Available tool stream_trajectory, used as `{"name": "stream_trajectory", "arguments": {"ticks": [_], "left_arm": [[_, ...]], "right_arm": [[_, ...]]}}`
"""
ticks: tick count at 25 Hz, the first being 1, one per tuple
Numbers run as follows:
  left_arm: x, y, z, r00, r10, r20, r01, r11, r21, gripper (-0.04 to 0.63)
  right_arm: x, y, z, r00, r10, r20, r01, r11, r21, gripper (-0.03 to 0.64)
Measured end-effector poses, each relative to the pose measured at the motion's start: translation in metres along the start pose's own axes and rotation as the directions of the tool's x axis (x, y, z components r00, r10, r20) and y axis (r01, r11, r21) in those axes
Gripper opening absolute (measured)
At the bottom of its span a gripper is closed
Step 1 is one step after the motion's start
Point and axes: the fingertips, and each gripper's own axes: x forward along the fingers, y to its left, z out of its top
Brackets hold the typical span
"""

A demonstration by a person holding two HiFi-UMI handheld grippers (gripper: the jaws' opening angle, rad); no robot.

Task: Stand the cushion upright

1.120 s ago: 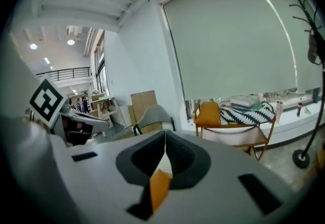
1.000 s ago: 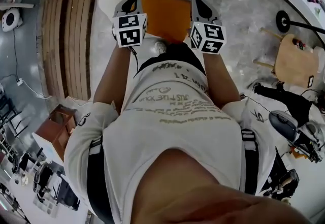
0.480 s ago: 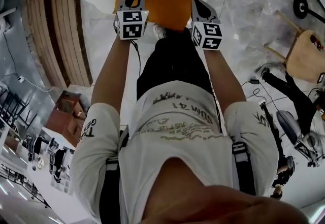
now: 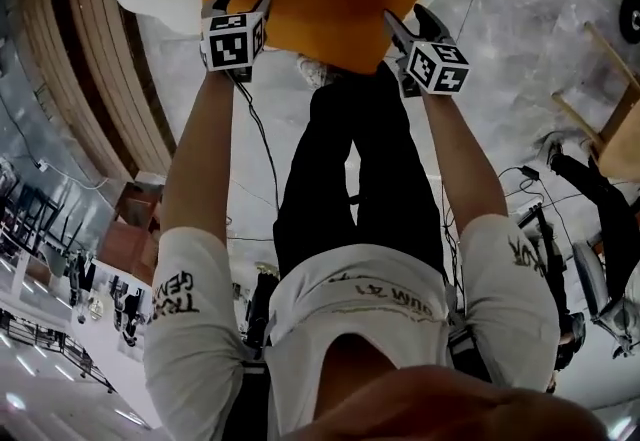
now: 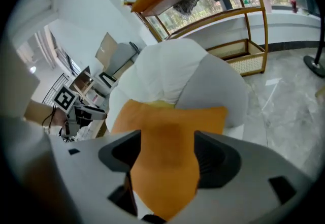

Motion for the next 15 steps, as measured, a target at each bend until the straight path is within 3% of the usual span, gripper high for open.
{"name": "stream_trajectory", "arguments": {"ticks": [4,9,12,15], "left_arm": [[0.034,0.023,-0.018,0.998,0.009,-0.063,-0.008,1.0,0.017,0.362],[0.066,0.062,-0.037,0.987,0.078,-0.143,-0.075,0.997,0.023,0.435],[0.08,0.075,-0.043,0.983,0.064,-0.173,-0.065,0.998,0.0,0.51],[0.093,0.077,-0.043,0.979,0.033,-0.201,-0.037,0.999,-0.017,0.534]], "right_arm": [[0.034,-0.026,-0.02,0.997,-0.026,-0.069,0.023,0.999,-0.039,0.305],[0.069,-0.063,-0.03,0.979,-0.182,-0.095,0.175,0.982,-0.077,0.405],[0.088,-0.069,-0.04,0.977,-0.166,-0.132,0.165,0.986,-0.02,0.428],[0.095,-0.073,-0.041,0.981,-0.123,-0.153,0.123,0.992,-0.004,0.429]]}}
